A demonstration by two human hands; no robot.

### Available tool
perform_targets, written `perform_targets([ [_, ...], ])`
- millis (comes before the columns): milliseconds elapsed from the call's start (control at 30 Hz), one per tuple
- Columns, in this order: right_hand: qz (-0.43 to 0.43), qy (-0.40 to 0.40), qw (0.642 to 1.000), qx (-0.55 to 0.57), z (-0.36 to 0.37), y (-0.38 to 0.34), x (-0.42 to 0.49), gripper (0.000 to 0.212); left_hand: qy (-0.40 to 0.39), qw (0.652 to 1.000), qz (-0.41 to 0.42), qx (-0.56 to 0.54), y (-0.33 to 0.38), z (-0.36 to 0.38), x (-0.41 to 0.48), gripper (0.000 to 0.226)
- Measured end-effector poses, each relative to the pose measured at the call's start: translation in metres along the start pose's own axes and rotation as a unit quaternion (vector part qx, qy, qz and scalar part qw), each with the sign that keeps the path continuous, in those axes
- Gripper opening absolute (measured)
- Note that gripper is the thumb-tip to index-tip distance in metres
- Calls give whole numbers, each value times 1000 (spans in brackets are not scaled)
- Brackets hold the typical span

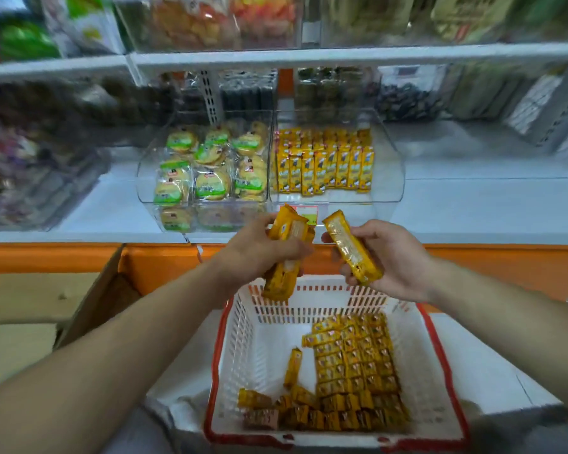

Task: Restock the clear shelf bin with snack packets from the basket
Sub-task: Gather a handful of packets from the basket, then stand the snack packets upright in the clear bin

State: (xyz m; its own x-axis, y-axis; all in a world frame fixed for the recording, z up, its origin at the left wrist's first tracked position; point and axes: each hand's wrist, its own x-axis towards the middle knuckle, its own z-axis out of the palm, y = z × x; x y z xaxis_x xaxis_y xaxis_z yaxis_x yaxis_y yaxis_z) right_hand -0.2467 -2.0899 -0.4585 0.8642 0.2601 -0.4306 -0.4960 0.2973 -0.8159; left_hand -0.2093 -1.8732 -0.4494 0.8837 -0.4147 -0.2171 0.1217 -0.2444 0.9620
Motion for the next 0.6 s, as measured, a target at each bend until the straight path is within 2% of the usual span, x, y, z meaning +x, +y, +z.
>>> perform_targets([
  [167,-21,8,999,-45,-5,-24,-1,36,20,999,25,-28,10,-3,8,39],
  [267,-81,40,990,-109,-4,-29,9,17,56,996,28,-57,13,-5,17,38],
  [400,-145,79,960,-226,0,-32,24,41,69,994,33,-79,18,-9,29,38],
  [467,-172,78,952,-242,3,-32,31,48,73,994,33,-77,18,-12,33,31],
  [533,-177,78,953,-232,4,-33,36,48,76,994,35,-72,19,-16,37,28],
  [600,-170,77,961,-205,2,-35,40,36,80,994,30,-66,20,-21,40,35],
])
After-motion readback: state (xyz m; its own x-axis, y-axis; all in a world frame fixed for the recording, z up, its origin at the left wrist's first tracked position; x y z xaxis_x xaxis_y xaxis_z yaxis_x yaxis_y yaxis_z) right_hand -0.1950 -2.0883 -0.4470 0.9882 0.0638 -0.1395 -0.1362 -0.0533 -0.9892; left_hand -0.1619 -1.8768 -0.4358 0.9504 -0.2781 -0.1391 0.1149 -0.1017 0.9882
